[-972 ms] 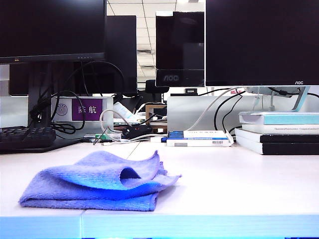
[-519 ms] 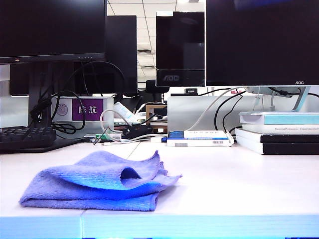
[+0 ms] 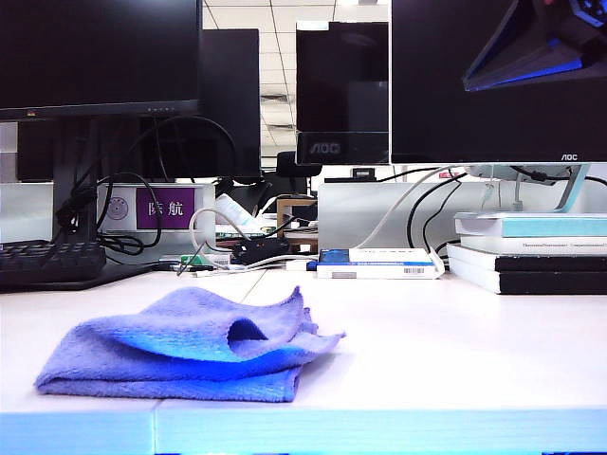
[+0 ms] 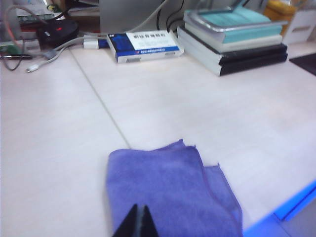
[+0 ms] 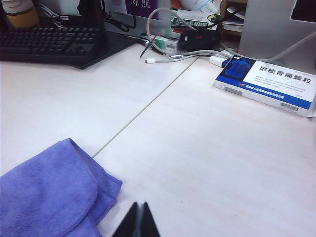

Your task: Wipe the table from front to back using the rag.

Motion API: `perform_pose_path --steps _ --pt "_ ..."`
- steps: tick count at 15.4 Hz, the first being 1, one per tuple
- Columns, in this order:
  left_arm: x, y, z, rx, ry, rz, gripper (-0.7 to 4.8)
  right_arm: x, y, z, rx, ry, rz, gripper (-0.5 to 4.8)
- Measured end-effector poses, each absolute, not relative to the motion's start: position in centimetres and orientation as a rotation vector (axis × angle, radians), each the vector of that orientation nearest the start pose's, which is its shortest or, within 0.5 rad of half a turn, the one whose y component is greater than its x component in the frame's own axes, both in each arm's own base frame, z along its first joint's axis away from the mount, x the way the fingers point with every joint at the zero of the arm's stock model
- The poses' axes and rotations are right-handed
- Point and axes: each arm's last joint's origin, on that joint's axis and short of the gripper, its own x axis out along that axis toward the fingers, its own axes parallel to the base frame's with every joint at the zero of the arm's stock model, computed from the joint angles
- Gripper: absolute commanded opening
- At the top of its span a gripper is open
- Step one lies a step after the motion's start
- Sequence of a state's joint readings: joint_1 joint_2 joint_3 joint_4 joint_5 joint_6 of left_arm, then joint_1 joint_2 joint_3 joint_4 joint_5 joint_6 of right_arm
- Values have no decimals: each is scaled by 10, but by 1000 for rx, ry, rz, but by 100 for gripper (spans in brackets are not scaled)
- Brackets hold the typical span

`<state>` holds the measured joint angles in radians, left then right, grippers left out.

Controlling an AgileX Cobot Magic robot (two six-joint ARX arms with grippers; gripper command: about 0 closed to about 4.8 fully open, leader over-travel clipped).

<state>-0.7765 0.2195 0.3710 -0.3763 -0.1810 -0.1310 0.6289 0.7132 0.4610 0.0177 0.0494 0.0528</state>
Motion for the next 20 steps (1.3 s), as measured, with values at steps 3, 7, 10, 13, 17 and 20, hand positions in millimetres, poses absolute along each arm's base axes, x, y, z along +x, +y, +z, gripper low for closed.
perform_pose_path --steps 3,7,10,13,17,20 --pt "77 -68 206 -40 182 -583 -5 136 97 251 -28 239 571 -1" --pt "79 -70 190 -23 189 -582 -5 136 97 251 -28 239 571 -1" --pt "78 -70 192 -30 167 -584 -5 136 97 251 -28 239 571 -1" --pt "80 -54 199 -56 88 -513 -5 136 97 251 -28 239 570 -1" --pt "81 -25 200 -77 44 -302 -5 136 97 251 -27 236 570 -1" --pt "82 -19 193 -71 109 -230 -5 135 97 251 -28 240 571 -1"
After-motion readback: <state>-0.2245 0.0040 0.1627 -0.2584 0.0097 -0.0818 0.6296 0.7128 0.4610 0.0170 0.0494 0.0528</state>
